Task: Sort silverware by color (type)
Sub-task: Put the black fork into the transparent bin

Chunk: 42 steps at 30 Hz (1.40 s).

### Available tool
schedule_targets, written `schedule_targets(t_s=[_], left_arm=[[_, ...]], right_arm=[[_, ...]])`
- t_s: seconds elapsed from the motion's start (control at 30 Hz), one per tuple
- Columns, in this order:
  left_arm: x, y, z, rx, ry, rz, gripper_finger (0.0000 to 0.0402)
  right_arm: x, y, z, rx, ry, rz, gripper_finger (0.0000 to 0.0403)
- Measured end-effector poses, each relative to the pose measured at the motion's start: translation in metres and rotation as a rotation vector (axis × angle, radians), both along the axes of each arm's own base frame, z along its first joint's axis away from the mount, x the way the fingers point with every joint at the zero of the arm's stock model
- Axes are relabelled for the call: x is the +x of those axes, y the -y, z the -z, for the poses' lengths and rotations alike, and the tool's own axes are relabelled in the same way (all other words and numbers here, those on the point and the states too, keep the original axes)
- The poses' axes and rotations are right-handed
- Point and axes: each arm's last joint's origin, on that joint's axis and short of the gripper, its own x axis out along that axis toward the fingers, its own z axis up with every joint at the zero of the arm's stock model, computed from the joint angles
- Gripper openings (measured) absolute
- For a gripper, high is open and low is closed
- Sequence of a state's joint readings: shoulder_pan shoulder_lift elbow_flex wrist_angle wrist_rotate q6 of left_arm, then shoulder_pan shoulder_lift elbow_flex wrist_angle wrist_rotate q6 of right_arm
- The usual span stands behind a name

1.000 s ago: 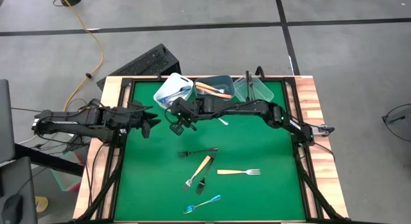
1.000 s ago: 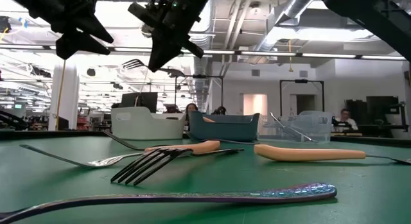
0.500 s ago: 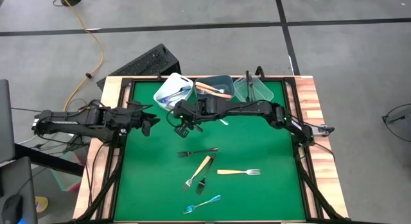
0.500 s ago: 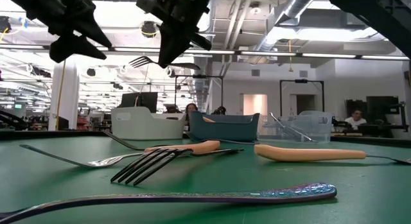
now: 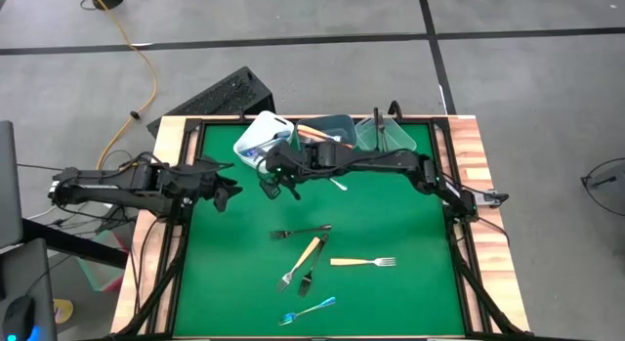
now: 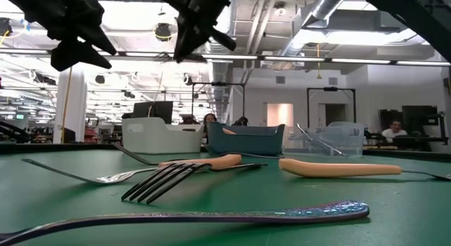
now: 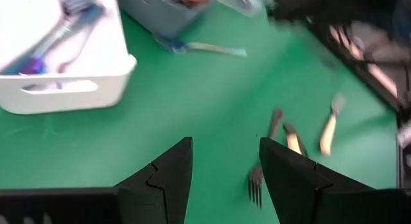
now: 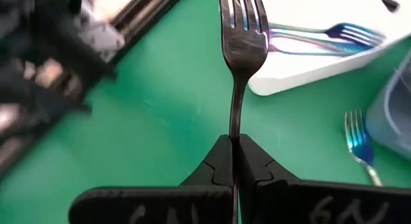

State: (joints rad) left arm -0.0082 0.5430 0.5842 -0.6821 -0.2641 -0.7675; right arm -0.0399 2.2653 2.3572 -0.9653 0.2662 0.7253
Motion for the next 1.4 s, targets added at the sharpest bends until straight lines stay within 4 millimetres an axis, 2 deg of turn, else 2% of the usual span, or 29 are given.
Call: schedule_targets(t_s=[0.2,0.43,0.73,0.83,1.07,1.4], left_arm=[[-0.004,0.004,0.006,-0.002,-0.089,0.165,0.0164],[-0.01,0.005,0.012,-0.008,-0.188,0.23,0.0164],[-0.011,0.006,0.014,-0.008,-0.21,0.279,0.0164],[-0.011,0.006,0.014,0.002,-0.212,0.268,0.0164],[-0.011,0.005,0.014,0.004,-0.209,0.219,0.0164],[-0.012,0.001,0.013,-0.027,-0.184,0.04,0.0164]], right_arm=[[0.001,-0.003,-0.011,0.076,0.127,0.145,0.0009],[0.002,-0.014,-0.014,0.116,0.2,0.256,0.0009],[0.003,-0.026,-0.014,0.11,0.209,0.259,0.0009],[0.003,-0.024,-0.014,0.09,0.199,0.238,0.0009],[0.003,-0.005,-0.013,0.025,0.149,0.148,0.0009],[-0.002,0.048,-0.012,-0.057,0.06,-0.095,0.0009]])
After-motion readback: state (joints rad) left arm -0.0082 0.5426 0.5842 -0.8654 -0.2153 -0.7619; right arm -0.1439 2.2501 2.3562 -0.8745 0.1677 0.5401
